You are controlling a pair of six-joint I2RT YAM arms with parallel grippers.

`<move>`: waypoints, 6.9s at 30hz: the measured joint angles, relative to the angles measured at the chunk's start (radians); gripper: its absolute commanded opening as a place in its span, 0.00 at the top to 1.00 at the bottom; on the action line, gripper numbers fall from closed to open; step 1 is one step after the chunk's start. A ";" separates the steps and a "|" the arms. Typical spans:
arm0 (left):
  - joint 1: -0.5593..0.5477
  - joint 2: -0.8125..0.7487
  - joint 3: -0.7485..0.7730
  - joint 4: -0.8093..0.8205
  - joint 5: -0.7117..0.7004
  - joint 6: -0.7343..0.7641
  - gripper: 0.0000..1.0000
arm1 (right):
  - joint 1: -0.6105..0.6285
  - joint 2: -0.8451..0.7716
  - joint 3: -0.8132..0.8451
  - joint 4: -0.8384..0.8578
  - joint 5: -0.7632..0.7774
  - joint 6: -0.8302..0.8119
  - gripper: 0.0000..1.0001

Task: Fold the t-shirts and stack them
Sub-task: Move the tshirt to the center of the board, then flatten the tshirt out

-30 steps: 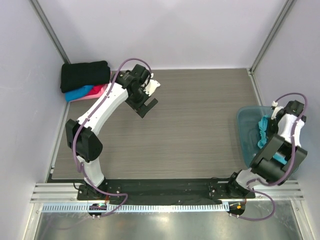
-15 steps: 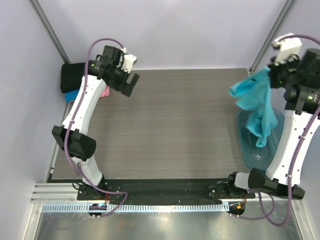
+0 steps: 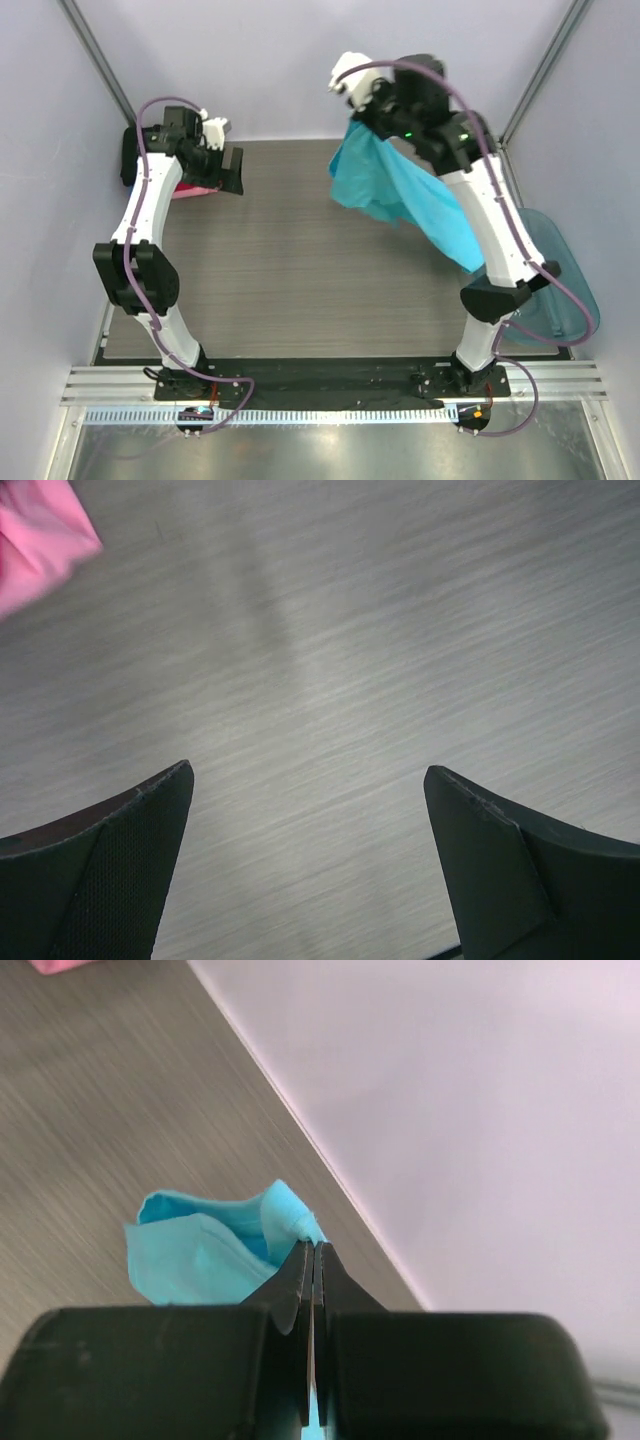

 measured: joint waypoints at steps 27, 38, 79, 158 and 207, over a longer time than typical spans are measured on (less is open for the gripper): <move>0.026 -0.236 -0.319 0.102 -0.089 0.011 0.03 | -0.118 -0.159 -0.634 0.686 0.129 0.045 0.99; 0.026 -0.278 -0.419 0.104 -0.089 0.014 0.04 | -0.191 -0.277 -1.281 0.502 0.063 0.083 0.44; 0.025 0.127 -0.413 0.154 0.201 -0.051 0.26 | -0.046 0.738 -0.130 0.262 -0.328 -0.062 0.48; -0.148 0.374 -0.223 0.151 0.187 -0.155 0.96 | -0.041 0.616 -0.289 0.337 -0.363 0.091 0.49; -0.105 0.046 -0.164 -0.207 0.199 0.140 0.50 | -0.024 -0.173 -1.184 0.314 -0.280 -0.103 0.69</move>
